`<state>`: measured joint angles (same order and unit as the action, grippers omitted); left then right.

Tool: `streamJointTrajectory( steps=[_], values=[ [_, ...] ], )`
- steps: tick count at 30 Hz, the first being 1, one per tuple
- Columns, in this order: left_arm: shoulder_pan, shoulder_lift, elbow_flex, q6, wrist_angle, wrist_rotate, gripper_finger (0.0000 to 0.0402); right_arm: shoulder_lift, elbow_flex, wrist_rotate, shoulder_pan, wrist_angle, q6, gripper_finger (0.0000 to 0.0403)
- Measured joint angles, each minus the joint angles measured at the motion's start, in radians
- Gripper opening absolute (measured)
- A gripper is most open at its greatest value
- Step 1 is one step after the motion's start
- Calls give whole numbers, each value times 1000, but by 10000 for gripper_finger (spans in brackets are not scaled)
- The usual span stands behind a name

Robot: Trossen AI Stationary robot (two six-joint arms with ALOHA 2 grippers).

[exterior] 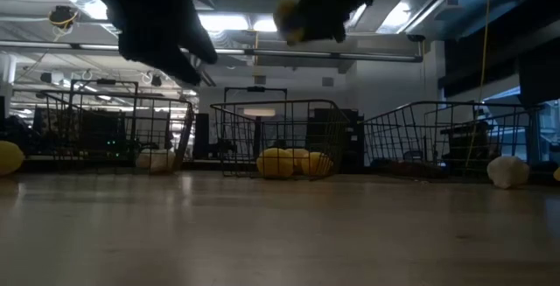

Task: Sort produce into baskets
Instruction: Put the lemon into the middle wire basket

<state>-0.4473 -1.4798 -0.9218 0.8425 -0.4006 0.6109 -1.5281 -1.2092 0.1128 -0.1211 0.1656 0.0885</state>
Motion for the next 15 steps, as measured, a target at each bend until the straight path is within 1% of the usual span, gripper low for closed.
streamJointTrajectory(
  steps=[3,8,12,15],
  values=[
    [0,-20,0,2,2,0,316,-15,-7,-23,-74,43,-13,208],
    [0,-30,0,1,6,0,316,-71,-8,-118,-185,43,-12,208],
    [0,-30,0,-1,24,0,316,-122,-18,-180,-240,16,-11,208],
    [0,-30,0,-4,23,0,316,-174,-81,-202,-260,53,-13,208]
  ],
)
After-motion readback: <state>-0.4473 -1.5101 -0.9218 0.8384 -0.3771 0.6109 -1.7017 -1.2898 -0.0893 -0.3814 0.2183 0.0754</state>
